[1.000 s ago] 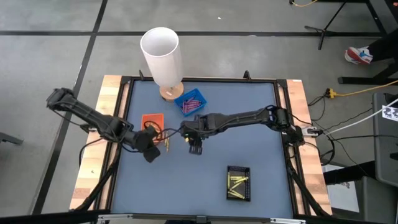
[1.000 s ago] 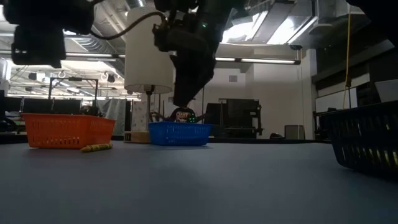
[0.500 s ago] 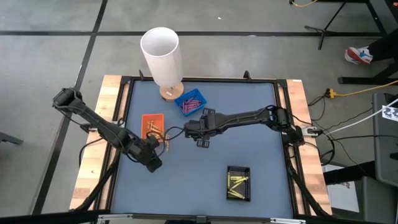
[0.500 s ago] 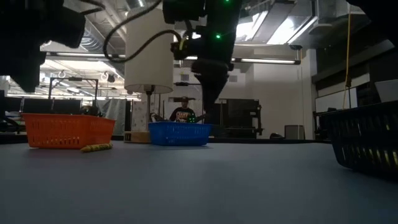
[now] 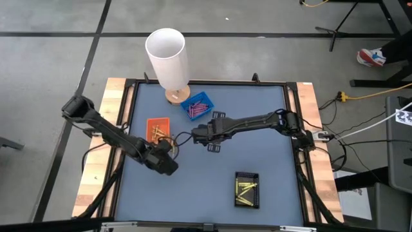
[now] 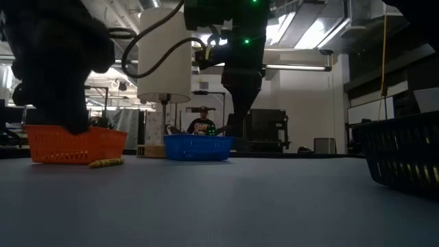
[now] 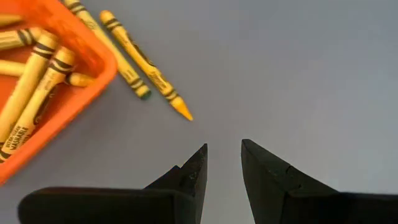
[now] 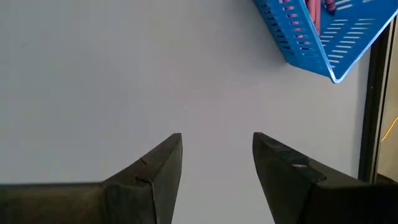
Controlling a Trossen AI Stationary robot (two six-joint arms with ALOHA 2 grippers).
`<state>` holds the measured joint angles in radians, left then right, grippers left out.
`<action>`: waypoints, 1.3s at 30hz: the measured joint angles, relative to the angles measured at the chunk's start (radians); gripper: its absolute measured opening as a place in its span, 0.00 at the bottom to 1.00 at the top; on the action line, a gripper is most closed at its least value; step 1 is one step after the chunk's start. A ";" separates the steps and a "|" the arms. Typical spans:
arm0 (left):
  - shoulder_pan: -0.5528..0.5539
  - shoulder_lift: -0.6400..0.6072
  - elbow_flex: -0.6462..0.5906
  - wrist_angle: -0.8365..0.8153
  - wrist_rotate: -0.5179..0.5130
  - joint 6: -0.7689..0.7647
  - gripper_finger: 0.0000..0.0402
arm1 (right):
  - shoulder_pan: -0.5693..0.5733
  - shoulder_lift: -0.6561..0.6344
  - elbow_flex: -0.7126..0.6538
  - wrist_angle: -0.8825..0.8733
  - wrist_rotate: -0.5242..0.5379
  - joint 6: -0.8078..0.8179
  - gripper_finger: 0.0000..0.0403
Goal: Sort crayons
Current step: Put the yellow crayon into the orange bin
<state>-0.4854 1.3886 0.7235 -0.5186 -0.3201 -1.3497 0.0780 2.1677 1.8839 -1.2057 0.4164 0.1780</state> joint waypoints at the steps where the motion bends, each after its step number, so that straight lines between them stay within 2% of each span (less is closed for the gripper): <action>1: 0.000 0.014 0.000 0.000 -0.013 -0.013 0.21 | 0.000 0.000 0.000 0.000 0.000 0.000 0.48; 11: -0.002 0.130 0.000 0.008 -0.162 -0.090 0.21 | 0.000 -0.001 0.000 0.000 0.000 0.000 0.48; 20: -0.001 0.180 0.000 0.026 -0.247 -0.116 0.21 | 0.000 -0.001 0.000 0.003 0.000 0.000 0.48; 39: 0.001 0.183 0.000 0.043 -0.239 -0.110 0.21 | 0.000 -0.001 0.000 0.007 -0.001 0.000 0.48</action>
<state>-0.4847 1.5719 0.7235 -0.4759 -0.5593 -1.4600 0.0780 2.1666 1.8835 -1.1984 0.4156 0.1780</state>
